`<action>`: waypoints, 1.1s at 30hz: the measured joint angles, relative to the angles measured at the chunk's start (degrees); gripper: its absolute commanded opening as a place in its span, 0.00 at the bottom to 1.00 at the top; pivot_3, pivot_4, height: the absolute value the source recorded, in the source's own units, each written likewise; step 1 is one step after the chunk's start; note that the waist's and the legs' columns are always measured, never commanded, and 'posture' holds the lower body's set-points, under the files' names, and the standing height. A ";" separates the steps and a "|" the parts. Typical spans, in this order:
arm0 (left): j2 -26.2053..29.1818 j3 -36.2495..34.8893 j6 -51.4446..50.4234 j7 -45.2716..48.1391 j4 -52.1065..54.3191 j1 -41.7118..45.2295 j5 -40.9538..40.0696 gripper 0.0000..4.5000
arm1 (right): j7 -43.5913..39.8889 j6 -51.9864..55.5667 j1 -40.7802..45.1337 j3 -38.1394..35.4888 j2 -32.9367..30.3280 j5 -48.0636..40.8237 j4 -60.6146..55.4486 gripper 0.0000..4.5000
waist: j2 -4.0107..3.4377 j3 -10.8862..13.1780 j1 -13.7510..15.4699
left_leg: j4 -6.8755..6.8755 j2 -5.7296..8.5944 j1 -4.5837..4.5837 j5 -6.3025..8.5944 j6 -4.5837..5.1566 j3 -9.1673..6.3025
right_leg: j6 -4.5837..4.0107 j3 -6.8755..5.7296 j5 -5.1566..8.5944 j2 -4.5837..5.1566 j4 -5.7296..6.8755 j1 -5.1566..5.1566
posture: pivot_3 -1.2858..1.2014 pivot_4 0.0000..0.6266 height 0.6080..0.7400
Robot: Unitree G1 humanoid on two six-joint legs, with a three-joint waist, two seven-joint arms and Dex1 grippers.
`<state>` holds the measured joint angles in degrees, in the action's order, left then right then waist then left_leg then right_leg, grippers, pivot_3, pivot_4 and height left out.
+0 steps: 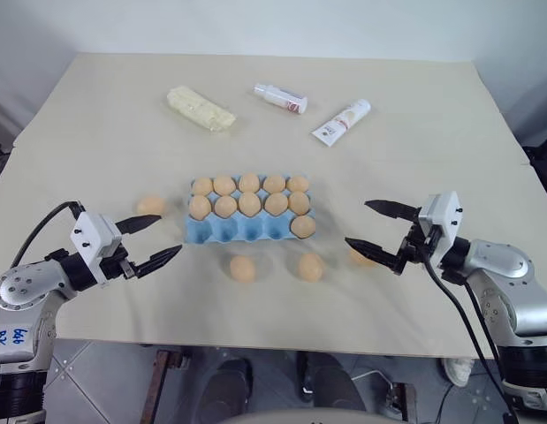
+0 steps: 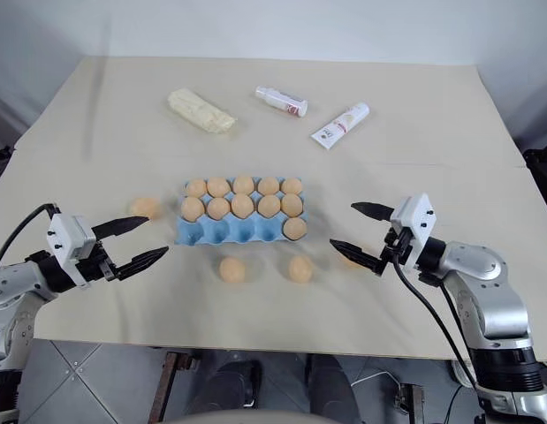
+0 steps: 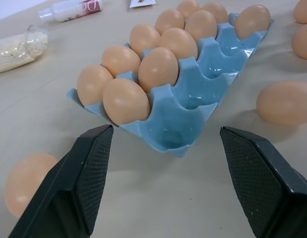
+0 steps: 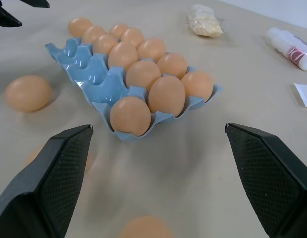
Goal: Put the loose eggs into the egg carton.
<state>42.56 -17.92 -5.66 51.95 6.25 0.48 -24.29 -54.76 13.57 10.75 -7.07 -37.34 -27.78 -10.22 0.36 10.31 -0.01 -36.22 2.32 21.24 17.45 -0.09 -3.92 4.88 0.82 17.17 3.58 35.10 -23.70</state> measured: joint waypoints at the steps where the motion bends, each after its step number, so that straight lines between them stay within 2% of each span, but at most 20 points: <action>1: -0.06 0.00 0.02 0.01 0.03 -0.16 0.01 0.82 | 0.18 0.00 0.00 0.02 0.06 0.11 -0.10 1.00 | 0.00 0.00 -0.01 | -0.01 0.00 0.00 0.00 0.00 0.00 | 0.00 0.00 0.00 0.00 0.01 0.00 | 0.52 0.24 1.00; 5: -1.05 0.55 0.42 0.33 0.03 -0.01 0.02 0.82 | 1.06 0.01 -0.25 -0.08 0.54 0.35 -1.19 1.00 | 0.00 0.00 0.06 | -0.04 0.00 0.00 0.00 0.00 0.00 | 0.00 -0.01 0.00 0.00 0.03 0.00 | 0.52 0.24 1.00; 7: -1.77 3.25 0.68 1.52 0.10 2.03 0.03 0.82 | 2.38 0.18 -2.08 -0.68 0.53 0.34 -3.10 1.00 | 0.00 0.00 0.46 | -0.08 0.02 0.02 -0.01 -0.01 -0.06 | 0.00 -0.07 0.00 0.01 0.04 0.02 | 0.52 0.24 1.00; 14: -4.58 14.82 5.69 8.30 -0.75 7.29 3.07 0.82 | 5.05 0.91 -15.89 -9.59 -0.87 -0.78 -11.49 1.00 | 0.00 0.00 1.52 | -0.13 0.04 0.02 0.00 -0.02 -0.04 | 0.01 -0.07 -0.01 -0.01 0.00 0.08 | 0.52 0.24 1.00; 20: -7.11 19.19 8.94 11.39 -5.55 11.70 4.67 0.82 | 4.80 0.35 -24.73 -11.00 -0.79 -0.17 -14.43 1.00 | 0.00 0.00 0.90 | -0.42 0.03 -0.13 -0.03 -0.05 0.04 | 0.01 0.04 -0.01 -0.08 0.47 0.09 | 0.52 0.24 1.00; 25: -7.67 19.87 9.96 12.74 -7.16 12.63 4.74 0.82 | 5.15 -0.84 -22.82 -7.79 0.18 1.84 -12.41 1.00 | 0.00 0.00 0.45 | -0.91 0.01 -0.15 -0.06 -0.01 0.02 | -0.03 0.06 -0.11 -0.09 0.73 0.20 | 0.52 0.24 1.00; 33: -7.55 19.10 10.14 11.97 -6.78 9.45 4.75 0.82 | 2.78 -3.02 -13.06 -1.42 0.95 5.60 1.31 1.00 | 0.00 0.00 0.07 | -0.87 -0.01 -0.10 -0.11 0.01 0.01 | -0.05 0.09 -0.20 -0.10 0.69 0.13 | 0.52 0.24 1.00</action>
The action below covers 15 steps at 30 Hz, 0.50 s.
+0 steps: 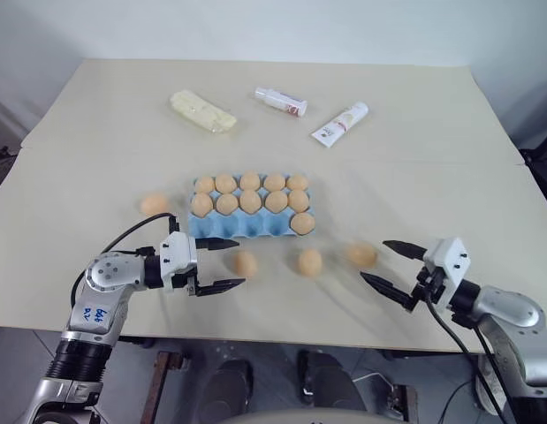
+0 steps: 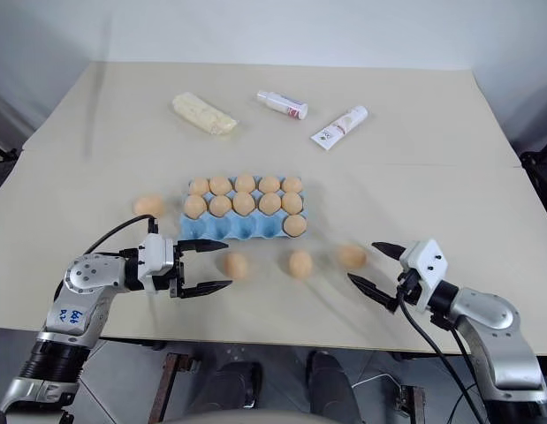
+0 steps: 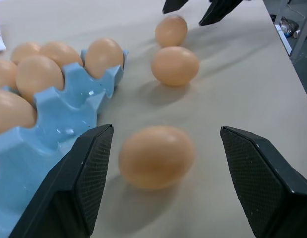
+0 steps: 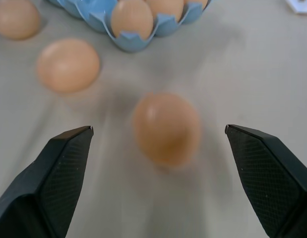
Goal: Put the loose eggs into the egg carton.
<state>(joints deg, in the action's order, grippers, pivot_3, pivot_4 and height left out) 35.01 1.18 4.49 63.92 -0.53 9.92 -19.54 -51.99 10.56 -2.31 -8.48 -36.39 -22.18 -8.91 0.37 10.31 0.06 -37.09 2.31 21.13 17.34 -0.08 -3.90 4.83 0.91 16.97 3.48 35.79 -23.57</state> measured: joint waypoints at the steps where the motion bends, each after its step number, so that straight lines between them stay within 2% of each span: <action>1: 0.02 -0.17 0.00 -0.24 0.12 -0.49 0.01 0.82 | -0.10 -0.67 1.17 0.66 0.58 0.43 1.70 1.00 | 0.00 0.00 0.01 | 0.01 0.00 0.03 0.00 -0.01 0.00 | 0.00 0.00 0.00 0.00 0.01 -0.03 | 0.52 0.24 1.00; 2: 0.07 -0.41 0.00 -0.64 0.36 -1.00 0.02 0.82 | -0.27 -1.38 2.50 1.62 1.19 0.88 3.56 1.00 | 0.00 0.00 -0.04 | 0.01 0.01 0.02 0.00 -0.01 0.00 | 0.00 0.00 0.00 0.00 0.00 -0.03 | 0.52 0.24 1.00; 5: 0.38 -1.27 -0.03 -1.68 2.25 -2.64 0.01 0.82 | -1.20 -3.35 4.98 3.82 2.79 1.99 7.31 0.86 | 0.00 0.00 -0.05 | 0.00 0.01 0.04 0.01 -0.01 0.00 | 0.00 0.00 0.00 0.01 -0.01 -0.02 | 0.52 0.24 1.00; 11: 1.76 -3.63 -0.24 -4.07 4.58 -6.15 0.01 0.82 | -2.44 -6.46 6.57 5.07 3.60 2.04 9.66 0.42 | -0.01 0.00 0.02 | -0.01 0.01 0.03 0.01 -0.01 0.00 | 0.00 0.01 0.00 0.02 0.00 -0.01 | 0.52 0.24 1.00; 15: 1.78 -6.82 -1.32 -7.45 5.48 -8.89 -0.26 0.82 | -1.82 -5.31 9.28 6.03 5.11 1.83 7.63 0.42 | -0.01 0.00 -0.33 | 0.00 -0.01 0.01 0.01 -0.02 0.03 | 0.00 0.06 0.00 0.01 0.05 -0.05 | 0.52 0.24 1.00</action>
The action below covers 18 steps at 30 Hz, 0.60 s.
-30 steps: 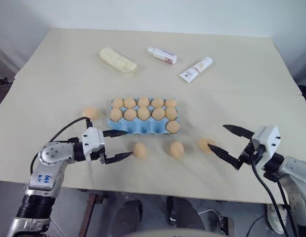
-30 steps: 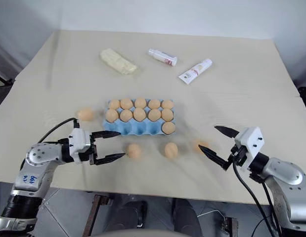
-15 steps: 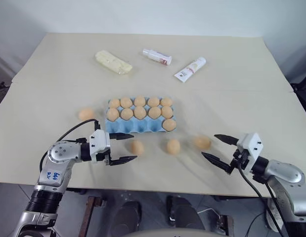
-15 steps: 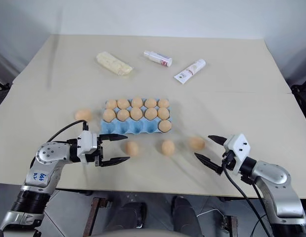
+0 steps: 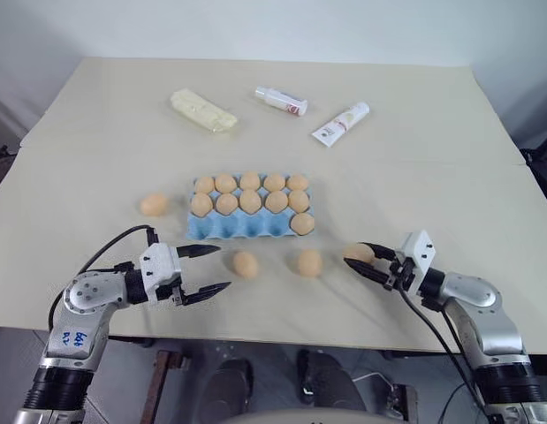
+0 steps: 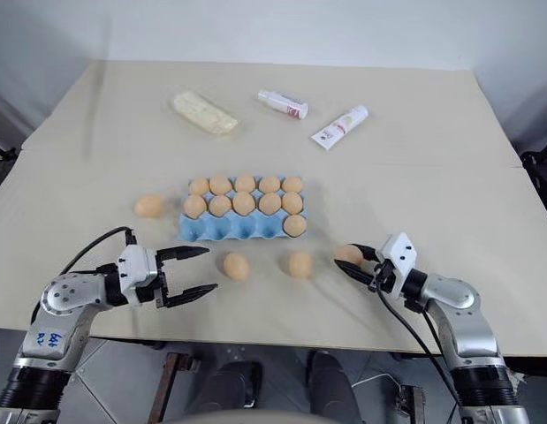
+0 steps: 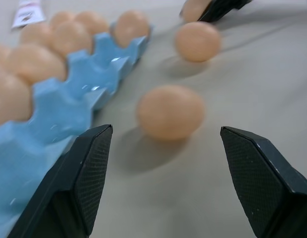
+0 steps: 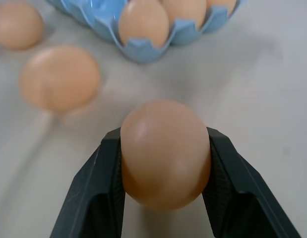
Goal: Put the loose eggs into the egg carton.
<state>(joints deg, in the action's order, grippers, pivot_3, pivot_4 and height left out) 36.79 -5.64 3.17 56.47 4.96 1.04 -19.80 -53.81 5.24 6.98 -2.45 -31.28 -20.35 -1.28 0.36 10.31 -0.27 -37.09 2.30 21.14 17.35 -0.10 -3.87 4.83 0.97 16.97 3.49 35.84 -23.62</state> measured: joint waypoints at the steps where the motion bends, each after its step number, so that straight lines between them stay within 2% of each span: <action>1: 0.00 -0.99 -0.30 -0.86 0.44 -0.63 -0.15 0.82 | 0.19 0.82 0.97 0.24 0.37 -0.20 -0.99 0.42 | 0.00 0.00 -0.01 | 0.00 -0.02 0.00 0.00 -0.01 0.00 | -0.01 0.00 0.00 -0.01 0.01 -0.02 | 0.52 0.24 1.00; 7: -0.50 -6.46 -1.59 -5.14 0.75 -5.16 -0.83 0.82 | 5.22 8.71 13.82 5.75 6.74 -0.94 -5.94 0.42 | -0.01 0.00 -0.11 | 0.02 -0.05 0.00 -0.01 -0.05 -0.02 | -0.08 -0.03 0.00 -0.03 0.04 -0.06 | 0.52 0.24 1.00; 12: -0.58 -7.18 -1.69 -6.23 0.74 -6.43 -0.80 0.82 | 7.79 10.52 19.38 10.11 9.55 2.70 -2.80 0.42 | 0.00 0.00 0.96 | 0.02 0.02 0.15 0.03 0.00 -0.09 | -0.07 -0.14 -0.01 0.05 -0.21 -0.05 | 0.52 0.24 1.00; 15: -0.73 -7.23 -1.69 -6.80 0.81 -6.32 -0.79 0.82 | 8.40 9.50 21.85 12.47 11.15 5.59 1.38 0.58 | 0.00 0.00 0.73 | 0.09 0.02 0.15 0.05 -0.01 -0.07 | -0.07 -0.14 -0.01 0.04 -0.22 -0.07 | 0.52 0.24 1.00; 18: -1.06 -7.23 -1.68 -7.35 0.89 -6.32 -0.77 0.82 | 7.89 7.49 22.42 14.05 12.37 7.30 4.13 0.82 | 0.00 0.00 0.22 | 0.15 0.00 0.15 0.05 -0.03 -0.07 | -0.09 -0.17 0.01 0.02 -0.21 -0.11 | 0.52 0.24 1.00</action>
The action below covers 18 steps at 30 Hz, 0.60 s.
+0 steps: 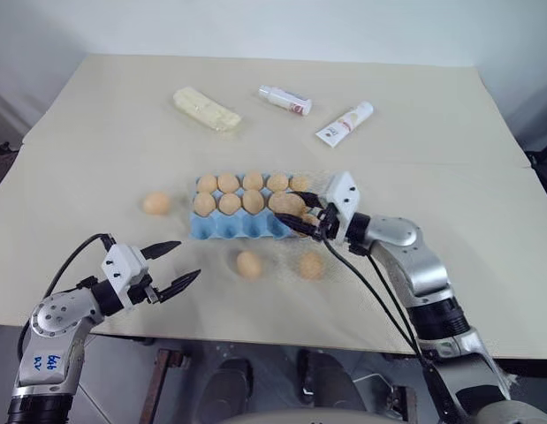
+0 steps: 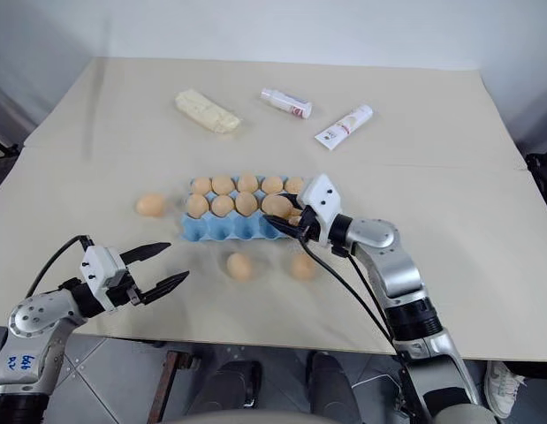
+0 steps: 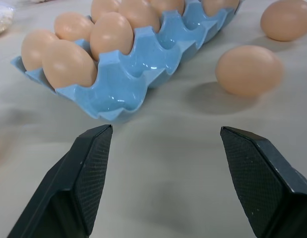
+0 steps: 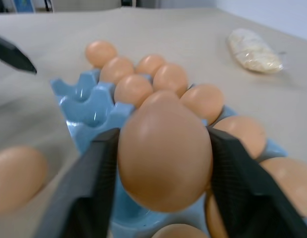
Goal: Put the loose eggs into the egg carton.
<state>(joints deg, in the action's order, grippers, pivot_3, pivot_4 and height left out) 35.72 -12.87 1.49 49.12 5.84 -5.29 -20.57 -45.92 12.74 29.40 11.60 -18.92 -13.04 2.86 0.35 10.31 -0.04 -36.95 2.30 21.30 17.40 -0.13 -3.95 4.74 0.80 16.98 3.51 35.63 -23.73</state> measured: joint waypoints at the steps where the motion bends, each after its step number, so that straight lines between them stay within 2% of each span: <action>1: -0.08 0.00 0.00 -0.21 0.07 -0.01 0.00 0.82 | -0.08 -0.17 -0.08 0.02 0.21 0.04 0.04 0.89 | 0.00 0.00 -0.08 | 0.00 0.00 0.00 0.00 0.00 0.00 | 0.00 0.00 0.00 0.00 0.00 -0.01 | 0.52 0.24 1.00; 2: -0.12 0.00 0.00 -0.35 0.19 -0.01 0.00 0.82 | -0.20 -0.25 -0.21 -0.10 0.22 -0.02 -0.11 0.97 | 0.00 0.00 -0.11 | -0.01 0.00 0.00 0.00 0.00 0.00 | 0.00 0.00 0.00 0.00 0.00 0.00 | 0.52 0.24 1.00; 3: -0.16 0.01 0.00 -0.40 0.27 -0.01 0.00 0.82 | -0.40 -0.29 -0.57 -0.49 0.16 -0.20 -0.54 0.99 | 0.00 0.00 -0.12 | -0.02 0.00 0.00 0.00 0.00 0.00 | 0.00 0.00 0.00 0.00 0.01 0.01 | 0.52 0.24 1.00; 8: -0.69 1.27 -0.57 0.02 0.73 0.64 -0.18 0.82 | -3.61 -1.41 -7.62 -4.92 -4.58 -3.83 -7.44 0.99 | 0.00 0.00 0.34 | -0.03 0.01 0.00 0.01 0.01 -0.04 | 0.00 -0.04 0.00 0.01 -0.04 0.06 | 0.52 0.24 1.00; 14: -0.65 4.99 -1.51 3.73 0.48 5.08 -0.44 0.82 | -5.57 -2.31 -21.86 -16.99 -12.90 -9.05 -16.93 0.99 | 0.00 0.00 0.99 | -0.06 -0.03 -0.06 0.02 0.02 -0.02 | 0.01 -0.01 0.00 -0.01 -0.04 0.13 | 0.52 0.24 1.00; 17: -0.66 7.50 -2.21 6.11 -0.23 8.09 -0.43 0.82 | -5.85 -3.37 -29.22 -23.45 -14.81 -11.10 -19.23 0.99 | 0.00 0.00 1.11 | -0.07 -0.06 -0.09 0.01 0.01 0.00 | 0.01 0.00 0.00 -0.04 -0.01 0.15 | 0.52 0.24 1.00; 18: -0.66 8.43 -2.29 6.85 -0.61 9.14 -0.41 0.86 | -5.78 -3.15 -31.09 -25.40 -14.82 -12.37 -19.74 1.00 | 0.00 0.00 1.06 | -0.08 -0.05 -0.09 0.00 0.00 0.00 | 0.01 0.01 0.00 -0.04 0.02 0.15 | 0.52 0.24 1.00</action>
<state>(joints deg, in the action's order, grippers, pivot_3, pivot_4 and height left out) 35.06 -4.45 -0.80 55.97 5.23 3.86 -20.98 -51.70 9.59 -1.69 -13.81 -33.74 -25.41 -16.88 0.35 10.31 1.02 -37.03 2.25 21.21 17.40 -0.13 -3.94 4.75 0.81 16.97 3.47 35.65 -23.58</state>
